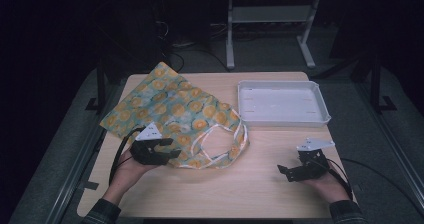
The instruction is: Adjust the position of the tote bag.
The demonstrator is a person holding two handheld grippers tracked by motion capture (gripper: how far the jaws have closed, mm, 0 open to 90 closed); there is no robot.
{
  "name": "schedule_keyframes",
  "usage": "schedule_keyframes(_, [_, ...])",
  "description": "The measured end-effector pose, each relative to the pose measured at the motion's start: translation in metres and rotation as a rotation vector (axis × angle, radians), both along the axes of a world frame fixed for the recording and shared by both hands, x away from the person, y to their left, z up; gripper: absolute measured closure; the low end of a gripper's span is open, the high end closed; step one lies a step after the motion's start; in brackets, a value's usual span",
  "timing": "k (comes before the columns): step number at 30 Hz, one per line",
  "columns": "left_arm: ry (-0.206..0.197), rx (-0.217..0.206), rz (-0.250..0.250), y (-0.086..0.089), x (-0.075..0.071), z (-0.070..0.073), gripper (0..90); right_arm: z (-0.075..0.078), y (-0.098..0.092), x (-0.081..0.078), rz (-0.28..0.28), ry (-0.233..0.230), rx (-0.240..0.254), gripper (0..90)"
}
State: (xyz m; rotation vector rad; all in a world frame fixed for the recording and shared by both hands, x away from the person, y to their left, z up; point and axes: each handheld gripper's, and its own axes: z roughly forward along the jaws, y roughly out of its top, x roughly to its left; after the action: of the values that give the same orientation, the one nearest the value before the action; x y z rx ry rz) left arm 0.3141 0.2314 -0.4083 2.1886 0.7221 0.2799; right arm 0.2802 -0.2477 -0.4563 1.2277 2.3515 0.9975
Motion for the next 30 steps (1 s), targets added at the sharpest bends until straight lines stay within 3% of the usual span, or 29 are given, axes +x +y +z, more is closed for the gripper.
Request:
schedule_keyframes(7, [0.015, 0.047, -0.032, -0.013, -0.002, -0.008, 41.7, -0.002, 0.002, 0.001, 0.012, 0.005, -0.013, 2.1])
schedule_keyframes(12, [0.043, 0.087, -0.035, -0.018, -0.002, -0.023, 39.0, -0.002, 0.003, 0.002, 0.013, 0.008, -0.017, 2.1])
schedule_keyframes(14, [0.057, 0.13, -0.032, -0.02, -0.001, -0.03, 36.5, -0.002, 0.003, 0.002, 0.016, 0.0, -0.017, 2.1])
schedule_keyframes(20, [0.087, 0.189, -0.043, -0.023, 0.0, -0.045, 31.7, -0.002, 0.005, 0.003, 0.02, 0.006, -0.019, 2.2])
schedule_keyframes(26, [0.096, 0.206, -0.04, -0.024, -0.001, -0.049, 35.9, -0.001, 0.005, 0.003, 0.022, 0.001, -0.02, 2.3])
schedule_keyframes(30, [0.099, 0.205, -0.044, -0.024, -0.003, -0.047, 51.2, -0.001, 0.004, 0.003, 0.021, -0.001, -0.023, 3.6])
